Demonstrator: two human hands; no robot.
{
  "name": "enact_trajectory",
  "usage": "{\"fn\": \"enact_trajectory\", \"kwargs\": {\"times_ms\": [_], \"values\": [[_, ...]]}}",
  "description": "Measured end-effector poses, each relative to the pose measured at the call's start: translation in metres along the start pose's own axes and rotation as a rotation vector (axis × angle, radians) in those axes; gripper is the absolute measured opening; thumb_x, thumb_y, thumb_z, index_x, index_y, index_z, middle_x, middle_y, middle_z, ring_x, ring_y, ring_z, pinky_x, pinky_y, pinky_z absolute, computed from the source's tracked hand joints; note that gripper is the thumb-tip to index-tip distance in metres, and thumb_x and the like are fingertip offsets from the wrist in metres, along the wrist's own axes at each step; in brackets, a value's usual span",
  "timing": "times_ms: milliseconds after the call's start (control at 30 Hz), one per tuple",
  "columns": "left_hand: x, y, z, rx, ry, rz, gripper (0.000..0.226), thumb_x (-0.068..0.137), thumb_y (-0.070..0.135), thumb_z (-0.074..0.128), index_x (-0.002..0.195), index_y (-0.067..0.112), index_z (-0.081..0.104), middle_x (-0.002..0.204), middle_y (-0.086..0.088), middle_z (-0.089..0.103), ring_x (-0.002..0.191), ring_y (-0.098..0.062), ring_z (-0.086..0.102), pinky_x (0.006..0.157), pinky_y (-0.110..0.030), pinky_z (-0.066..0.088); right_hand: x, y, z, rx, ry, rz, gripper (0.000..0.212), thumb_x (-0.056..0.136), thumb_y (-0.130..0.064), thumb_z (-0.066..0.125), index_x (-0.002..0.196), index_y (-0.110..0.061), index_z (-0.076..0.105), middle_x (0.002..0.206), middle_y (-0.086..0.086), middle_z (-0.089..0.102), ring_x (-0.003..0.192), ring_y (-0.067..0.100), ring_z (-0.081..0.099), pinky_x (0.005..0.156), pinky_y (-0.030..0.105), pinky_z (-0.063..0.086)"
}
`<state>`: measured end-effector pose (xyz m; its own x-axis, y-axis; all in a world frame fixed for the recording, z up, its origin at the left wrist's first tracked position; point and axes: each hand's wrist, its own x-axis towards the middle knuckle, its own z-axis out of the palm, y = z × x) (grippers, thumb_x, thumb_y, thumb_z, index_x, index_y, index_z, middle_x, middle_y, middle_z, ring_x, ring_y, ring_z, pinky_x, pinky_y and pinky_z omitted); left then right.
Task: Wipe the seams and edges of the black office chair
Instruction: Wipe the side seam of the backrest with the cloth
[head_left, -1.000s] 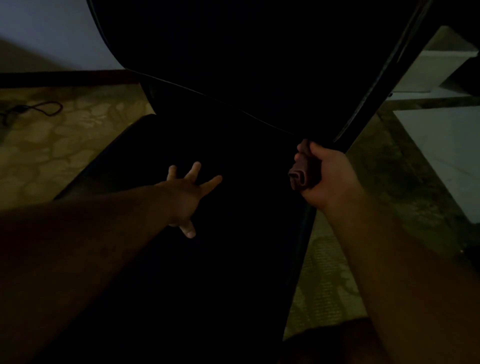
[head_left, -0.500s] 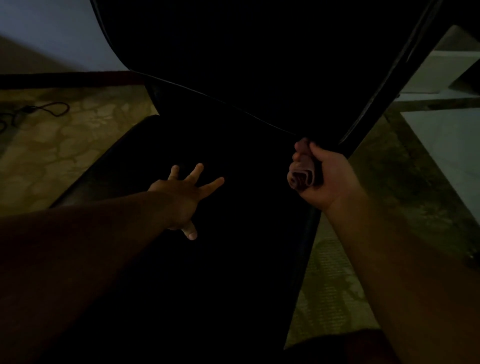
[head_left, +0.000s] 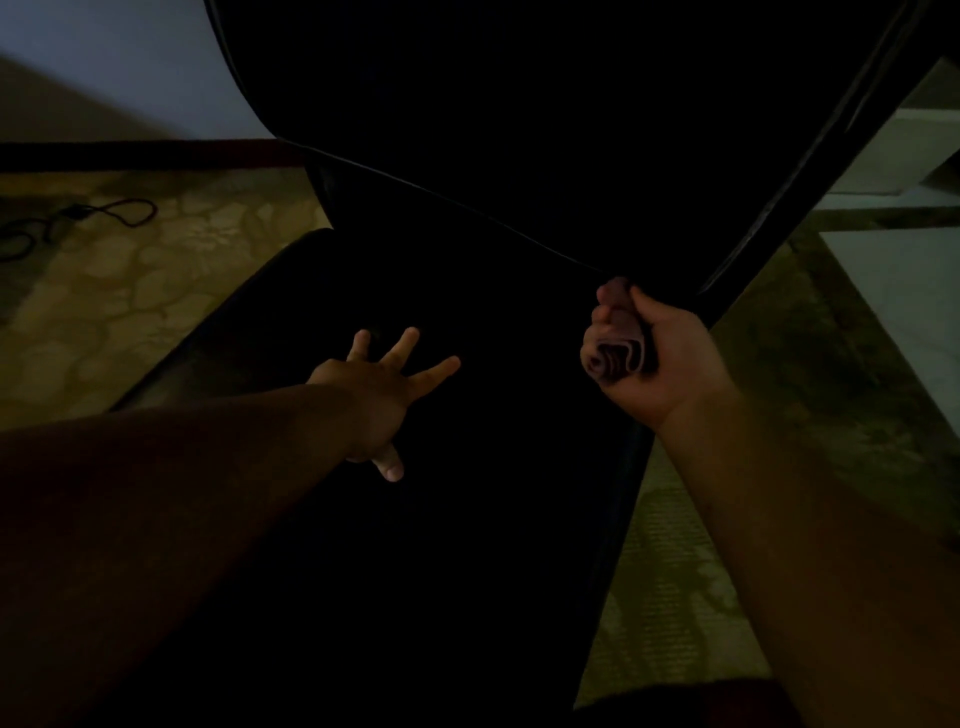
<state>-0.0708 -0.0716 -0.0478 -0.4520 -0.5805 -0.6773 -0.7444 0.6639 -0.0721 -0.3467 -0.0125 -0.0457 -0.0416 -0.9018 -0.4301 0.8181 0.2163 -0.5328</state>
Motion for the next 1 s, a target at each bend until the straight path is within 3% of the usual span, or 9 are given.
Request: {"fn": "enact_trajectory", "kwargs": {"times_ms": [133,167,267,400,567,667,767,900,1000], "values": [[-0.001,-0.001,0.000,-0.004,0.003,0.010,0.135,0.073,0.051,0.084,0.147,0.051,-0.028,0.162,0.001,-0.035,0.149,-0.049,-0.019,0.110,-0.069,0.033,0.005,0.000,-0.003,0.004,0.052,-0.009,0.014,0.098,-0.023,0.048,0.092,-0.018,0.060,0.083,-0.005,0.055,0.050,0.007,0.056,0.048,0.016,0.042],[-0.001,-0.002,0.000,-0.003,0.004,0.010,0.135,0.072,0.052,0.084,0.148,0.051,-0.028,0.162,0.001,-0.035,0.149,-0.049,-0.019,0.110,-0.069,0.033,0.004,0.000,-0.001,0.035,0.025,0.001,0.006,0.091,-0.020,0.058,0.091,-0.016,0.062,0.082,-0.004,0.055,0.051,0.007,0.057,0.047,0.016,0.043],[0.000,-0.003,0.001,0.001,0.004,0.013,0.137,0.071,0.052,0.085,0.147,0.052,-0.029,0.162,0.001,-0.035,0.149,-0.050,-0.018,0.109,-0.069,0.034,0.001,0.004,0.002,0.139,-0.112,0.043,0.027,0.058,-0.015,0.078,0.084,-0.009,0.071,0.082,0.000,0.060,0.053,0.009,0.058,0.046,0.017,0.043],[0.000,-0.002,0.001,0.021,0.002,0.002,0.137,0.071,0.054,0.084,0.145,0.052,-0.031,0.162,0.000,-0.035,0.149,-0.050,-0.017,0.107,-0.069,0.035,0.002,0.004,0.004,0.097,0.039,0.033,0.013,0.096,-0.023,0.050,0.094,-0.016,0.060,0.085,-0.003,0.056,0.055,0.007,0.058,0.048,0.015,0.040],[0.000,0.003,-0.004,0.032,-0.027,-0.015,0.136,0.073,0.054,0.083,0.144,0.051,-0.033,0.162,-0.001,-0.035,0.149,-0.050,-0.017,0.108,-0.066,0.037,-0.001,0.004,0.006,0.176,-0.083,0.082,0.038,0.067,-0.015,0.074,0.102,-0.011,0.061,0.085,0.001,0.061,0.059,0.010,0.060,0.050,0.015,0.044],[-0.001,0.003,-0.004,0.030,-0.029,-0.026,0.137,0.072,0.053,0.084,0.142,0.052,-0.034,0.162,-0.001,-0.036,0.149,-0.050,-0.017,0.107,-0.065,0.038,-0.001,0.003,0.007,0.118,0.011,0.053,0.014,0.082,-0.020,0.065,0.094,-0.013,0.063,0.083,-0.001,0.060,0.062,0.007,0.057,0.050,0.015,0.043],[0.000,0.003,-0.003,0.048,-0.027,-0.030,0.137,0.072,0.055,0.083,0.142,0.052,-0.034,0.161,-0.002,-0.036,0.149,-0.050,-0.017,0.105,-0.063,0.040,-0.001,0.004,0.005,0.124,-0.102,0.068,0.036,0.065,-0.020,0.072,0.099,-0.013,0.062,0.083,-0.001,0.060,0.057,0.009,0.058,0.051,0.016,0.044],[0.001,0.004,-0.004,0.044,-0.025,-0.036,0.135,0.073,0.054,0.083,0.147,0.050,-0.031,0.161,-0.002,-0.037,0.149,-0.051,-0.017,0.103,-0.062,0.042,0.005,0.001,0.006,0.051,0.082,0.055,0.014,0.099,-0.024,0.049,0.097,-0.015,0.060,0.082,-0.003,0.058,0.055,0.007,0.059,0.049,0.016,0.046],[0.002,0.005,-0.004,0.027,-0.034,-0.032,0.136,0.073,0.052,0.083,0.147,0.050,-0.031,0.161,-0.001,-0.037,0.148,-0.051,-0.018,0.105,-0.063,0.039,0.005,0.003,0.004,0.108,-0.035,0.089,0.020,0.083,-0.021,0.064,0.100,-0.013,0.060,0.079,-0.001,0.059,0.056,0.008,0.056,0.050,0.017,0.045]]}}
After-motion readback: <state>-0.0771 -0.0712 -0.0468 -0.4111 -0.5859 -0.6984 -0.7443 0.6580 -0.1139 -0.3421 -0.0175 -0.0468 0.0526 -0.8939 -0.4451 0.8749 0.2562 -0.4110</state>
